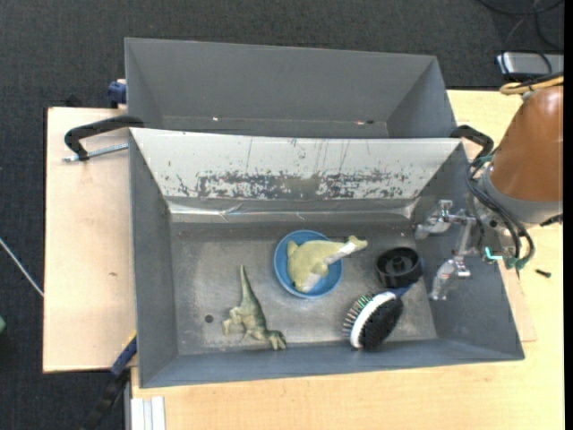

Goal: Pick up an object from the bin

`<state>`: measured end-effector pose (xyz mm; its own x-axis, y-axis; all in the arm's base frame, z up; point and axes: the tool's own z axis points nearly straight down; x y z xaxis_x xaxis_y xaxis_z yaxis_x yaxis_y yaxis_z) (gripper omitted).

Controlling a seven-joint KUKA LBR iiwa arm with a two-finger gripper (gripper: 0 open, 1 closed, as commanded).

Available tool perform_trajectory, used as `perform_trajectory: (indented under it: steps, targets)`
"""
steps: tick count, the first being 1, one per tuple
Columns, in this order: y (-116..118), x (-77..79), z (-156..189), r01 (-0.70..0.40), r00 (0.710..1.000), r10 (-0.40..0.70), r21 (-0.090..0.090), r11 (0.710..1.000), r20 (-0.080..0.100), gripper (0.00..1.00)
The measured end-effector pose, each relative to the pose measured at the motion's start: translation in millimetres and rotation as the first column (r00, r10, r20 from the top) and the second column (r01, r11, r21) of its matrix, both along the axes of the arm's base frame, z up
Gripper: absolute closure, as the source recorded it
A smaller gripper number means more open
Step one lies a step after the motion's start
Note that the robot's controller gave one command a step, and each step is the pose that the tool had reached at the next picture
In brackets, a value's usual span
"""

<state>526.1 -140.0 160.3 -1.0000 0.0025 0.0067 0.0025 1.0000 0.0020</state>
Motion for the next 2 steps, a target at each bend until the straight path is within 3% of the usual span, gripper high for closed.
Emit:
perform_trajectory:
  steps: [1, 2]
  targets:
    - [31.6, -6.7, -85.1, -0.094, 0.995, 0.094, -0.006, 0.996, 0.028, 0.0]
    - [31.0, -5.3, -82.8, -0.094, 0.995, 0.095, -0.007, 0.996, 0.033, 1.0]
